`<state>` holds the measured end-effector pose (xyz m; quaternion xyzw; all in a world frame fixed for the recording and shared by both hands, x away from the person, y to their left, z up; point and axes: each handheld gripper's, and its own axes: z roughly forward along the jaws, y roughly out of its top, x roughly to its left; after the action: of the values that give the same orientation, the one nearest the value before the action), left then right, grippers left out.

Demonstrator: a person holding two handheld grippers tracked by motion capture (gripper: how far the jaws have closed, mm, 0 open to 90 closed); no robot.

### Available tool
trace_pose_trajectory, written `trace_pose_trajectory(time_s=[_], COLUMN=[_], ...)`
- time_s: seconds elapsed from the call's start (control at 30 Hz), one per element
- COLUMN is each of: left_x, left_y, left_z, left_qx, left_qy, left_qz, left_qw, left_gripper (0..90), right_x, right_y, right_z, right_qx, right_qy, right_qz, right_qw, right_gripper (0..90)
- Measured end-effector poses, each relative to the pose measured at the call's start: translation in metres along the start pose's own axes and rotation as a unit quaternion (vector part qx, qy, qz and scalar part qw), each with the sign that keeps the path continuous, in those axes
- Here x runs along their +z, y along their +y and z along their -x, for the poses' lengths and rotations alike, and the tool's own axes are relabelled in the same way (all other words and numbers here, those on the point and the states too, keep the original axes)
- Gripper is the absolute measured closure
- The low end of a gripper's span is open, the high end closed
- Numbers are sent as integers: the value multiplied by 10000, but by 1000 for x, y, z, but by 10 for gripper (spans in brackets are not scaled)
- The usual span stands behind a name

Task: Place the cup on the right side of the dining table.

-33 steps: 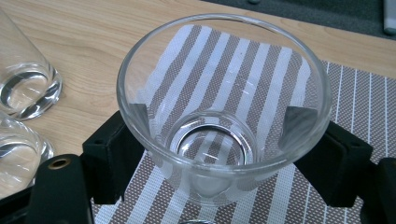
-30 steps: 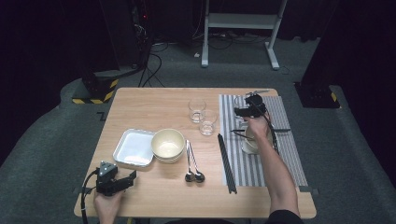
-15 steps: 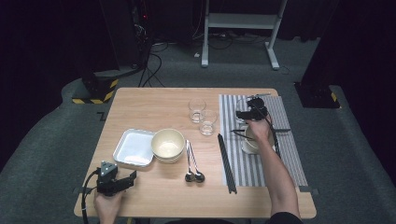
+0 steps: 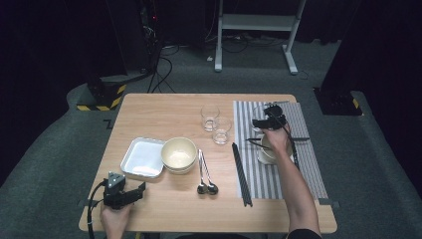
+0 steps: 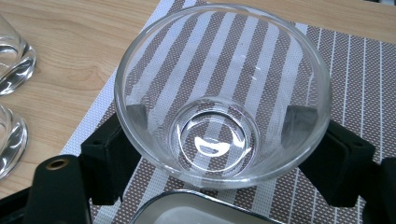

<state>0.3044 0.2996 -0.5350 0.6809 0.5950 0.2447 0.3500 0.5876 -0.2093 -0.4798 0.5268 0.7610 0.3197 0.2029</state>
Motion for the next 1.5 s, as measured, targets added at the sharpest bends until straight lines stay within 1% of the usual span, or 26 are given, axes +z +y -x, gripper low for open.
trace_pose_trajectory(time_s=[0.1, 0.17, 0.2, 0.27, 0.4, 0.43, 0.53, 0.63, 0.77, 0.8, 0.83, 0.93, 1.0, 1.07, 1.13, 1.23, 1.37, 1.4, 1.43, 1.5], left_x=[1, 1, 2, 2, 3, 3, 3, 3, 3, 3, 3, 4, 4, 4, 4, 4, 4, 4, 4, 4], left_y=[0, 1, 1, 1, 1, 1, 1, 1, 1, 1, 1, 2, 2, 2, 2, 2, 2, 2, 2, 2], left_z=[2, 4, 4, 5, 7, 8, 7, 8, 8, 8, 8, 8, 8, 8, 8, 8, 8, 8, 8, 8], left_qx=[94, 137, 194, 239, 267, 310, 312, 315, 316, 316, 316, 310, 302, 305, 302, 305, 302, 302, 300, 297], left_qy=[89, 152, 187, 221, 251, 283, 275, 282, 282, 282, 282, 292, 299, 300, 303, 308, 308, 308, 311, 310], left_qz=[-42, -62, -71, -104, -112, -132, -135, -137, -139, -139, -138, -135, -132, -130, -128, -135, -133, -133, -135, -134], left_qw=[9999, 9998, 9996, 9994, 9993, 9990, 9990, 9990, 9990, 9990, 9990, 9990, 9990, 9990, 9990, 9990, 9990, 9990, 9990, 9990], left_gripper=[178, 177, 177, 175, 167, 166, 163, 163, 162, 162, 162, 163, 163, 163, 163, 163, 163, 163, 163, 163], right_x=[-4, -7, -8, -11, -18, -19, -21, -28, -37, -37, -41, -47, -51, -51, -52, -57, -65, -65, -68, -73], right_y=[-1, -2, -2, -2, -4, -5, -6, -9, -9, -9, -9, -9, -11, -13, -19, -22, -25, -25, -26, -28], right_z=[2, 3, 3, 5, 7, 7, 8, 9, 10, 10, 11, 9, 6, 5, 4, 4, 5, 5, 5, 5], right_qx=[74, 78, 92, 83, 89, 83, 89, 122, 108, 108, 120, 119, 66, 30, 12, 62, 40, 40, 29, 33], right_qy=[65, 91, 111, 114, 137, 145, 162, 170, 181, 181, 204, 246, 250, 255, 276, 318, 353, 353, 362, 360], right_qz=[65, 37, 33, 49, 176, 195, 218, 327, 430, 430, 509, 611, 733, 737, 716, 808, 898, 898, 872, 948], right_qw=[9999, 9999, 9999, 9999, 9997, 9997, 9996, 9992, 9989, 9989, 9984, 9978, 9970, 9969, 9971, 9962, 9953, 9953, 9955, 9948], right_gripper=[167, 146, 145, 142, 148, 148, 151, 170, 190, 190, 209, 237, 275, 280, 296, 309, 321, 321, 321, 323])
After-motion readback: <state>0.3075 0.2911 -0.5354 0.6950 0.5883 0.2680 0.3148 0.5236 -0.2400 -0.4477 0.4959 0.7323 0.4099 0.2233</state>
